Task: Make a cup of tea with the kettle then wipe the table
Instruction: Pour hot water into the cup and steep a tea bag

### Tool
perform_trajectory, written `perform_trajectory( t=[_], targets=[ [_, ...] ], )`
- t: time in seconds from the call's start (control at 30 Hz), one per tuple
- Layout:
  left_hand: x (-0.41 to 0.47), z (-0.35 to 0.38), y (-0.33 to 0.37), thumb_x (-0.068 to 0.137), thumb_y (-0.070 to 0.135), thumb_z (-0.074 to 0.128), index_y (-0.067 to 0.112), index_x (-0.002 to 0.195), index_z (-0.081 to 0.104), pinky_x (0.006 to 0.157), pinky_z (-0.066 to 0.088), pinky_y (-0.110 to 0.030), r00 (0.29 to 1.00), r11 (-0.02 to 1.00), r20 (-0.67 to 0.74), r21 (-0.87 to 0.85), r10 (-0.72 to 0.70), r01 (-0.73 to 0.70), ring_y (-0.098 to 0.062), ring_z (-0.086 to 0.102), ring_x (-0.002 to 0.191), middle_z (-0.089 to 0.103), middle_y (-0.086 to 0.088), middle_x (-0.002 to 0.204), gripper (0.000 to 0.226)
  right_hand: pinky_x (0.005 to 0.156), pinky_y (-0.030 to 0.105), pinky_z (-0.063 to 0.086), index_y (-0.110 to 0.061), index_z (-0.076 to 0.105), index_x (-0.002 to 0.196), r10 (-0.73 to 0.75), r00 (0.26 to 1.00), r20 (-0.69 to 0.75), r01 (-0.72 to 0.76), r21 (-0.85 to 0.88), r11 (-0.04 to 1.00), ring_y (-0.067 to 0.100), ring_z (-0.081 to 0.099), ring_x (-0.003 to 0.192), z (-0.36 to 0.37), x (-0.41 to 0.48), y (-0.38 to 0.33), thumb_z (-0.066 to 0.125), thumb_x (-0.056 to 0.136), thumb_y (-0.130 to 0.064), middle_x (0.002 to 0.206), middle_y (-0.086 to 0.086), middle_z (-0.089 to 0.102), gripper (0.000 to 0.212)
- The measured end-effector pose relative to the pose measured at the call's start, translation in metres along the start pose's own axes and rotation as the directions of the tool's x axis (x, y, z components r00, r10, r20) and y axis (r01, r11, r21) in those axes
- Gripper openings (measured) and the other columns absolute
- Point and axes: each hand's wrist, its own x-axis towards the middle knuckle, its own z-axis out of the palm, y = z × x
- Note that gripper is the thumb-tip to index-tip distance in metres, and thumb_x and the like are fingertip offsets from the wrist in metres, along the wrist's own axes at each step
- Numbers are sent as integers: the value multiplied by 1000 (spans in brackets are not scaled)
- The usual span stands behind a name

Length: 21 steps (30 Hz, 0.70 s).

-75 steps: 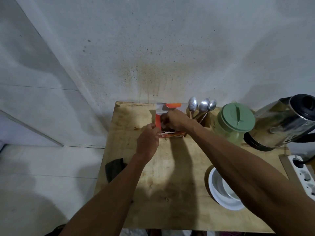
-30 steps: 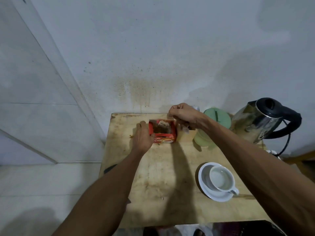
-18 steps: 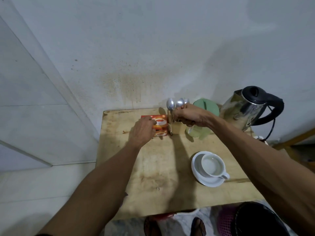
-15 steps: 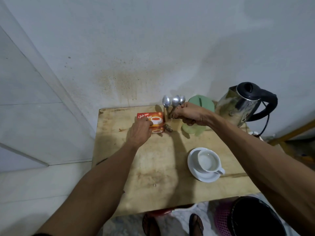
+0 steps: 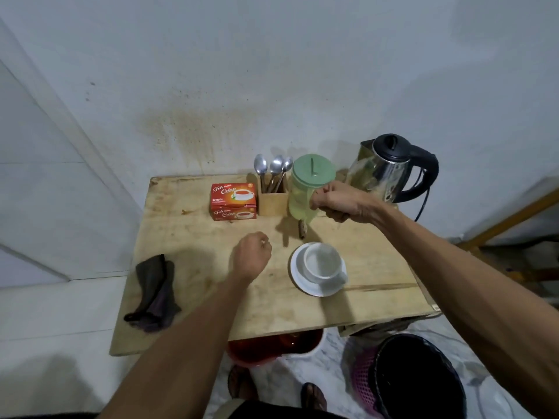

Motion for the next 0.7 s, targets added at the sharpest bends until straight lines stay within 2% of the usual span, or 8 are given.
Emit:
perform_trajectory(
  t=[0.13, 0.27, 0.37, 0.43, 0.53, 0.63, 0.7],
  targets=[
    [-48, 44, 12, 85, 22, 58, 14, 89, 73, 83, 55, -38, 984, 981, 98, -111, -145, 156, -34, 69, 91, 76, -10, 92, 17, 42, 21, 18, -23, 35, 55, 9, 1000, 13, -9, -29, 1000, 11, 22, 42, -5, -21, 22, 59, 82, -7, 47, -6, 28, 39],
    [-72, 78, 16, 77, 26, 54, 5, 77, 66, 70, 58, -48, 963, 917, 121, -298, -240, 266, -38, 67, 64, 70, -18, 71, 24, 44, 24, 19, -23, 35, 57, 62, 998, 24, -60, -76, 995, 13, 21, 44, -6, -30, 50, 59, 80, -9, 50, -3, 27, 35],
    [-83, 87, 24, 82, 10, 56, 8, 73, 60, 63, 54, -47, 941, 850, 144, -403, -308, 340, -31, 57, 49, 65, -20, 65, 10, 44, 23, 22, -15, 48, 67, 83, 997, 7, -81, -130, 988, 15, 24, 45, -2, -33, 72, 59, 78, -12, 46, -4, 31, 16],
    [-88, 87, 31, 85, 3, 55, 6, 76, 59, 57, 49, -41, 934, 823, 144, -442, -326, 356, -26, 56, 47, 63, -16, 65, 10, 43, 22, 23, -11, 56, 74, 85, 996, -21, -87, -145, 986, 14, 26, 44, 1, -34, 85, 58, 80, -9, 46, -3, 34, 7],
    [-93, 88, 38, 88, 1, 55, 0, 87, 59, 45, 44, -25, 921, 798, 138, -463, -365, 385, -23, 57, 48, 64, -14, 69, 4, 39, 18, 23, -9, 60, 75, 86, 995, -52, -94, -171, 981, 15, 29, 45, 5, -31, 99, 56, 84, -3, 52, 1, 42, 11],
    [-95, 93, 39, 90, 5, 55, 1, 94, 60, 47, 45, -25, 913, 791, 120, -464, -390, 399, -24, 62, 55, 67, -14, 75, 7, 38, 18, 27, -11, 63, 76, 68, 996, -62, -83, -277, 957, 18, 39, 50, 7, -27, 108, 56, 82, -7, 57, 2, 55, 10],
    [-95, 96, 40, 90, 5, 55, 3, 94, 61, 49, 47, -27, 910, 786, 111, -470, -399, 402, -25, 64, 57, 68, -14, 76, 8, 40, 20, 35, -10, 66, 82, 53, 997, -52, -69, -384, 921, 18, 48, 55, 7, -26, 108, 55, 84, -9, 61, 2, 63, 11]
  ],
)
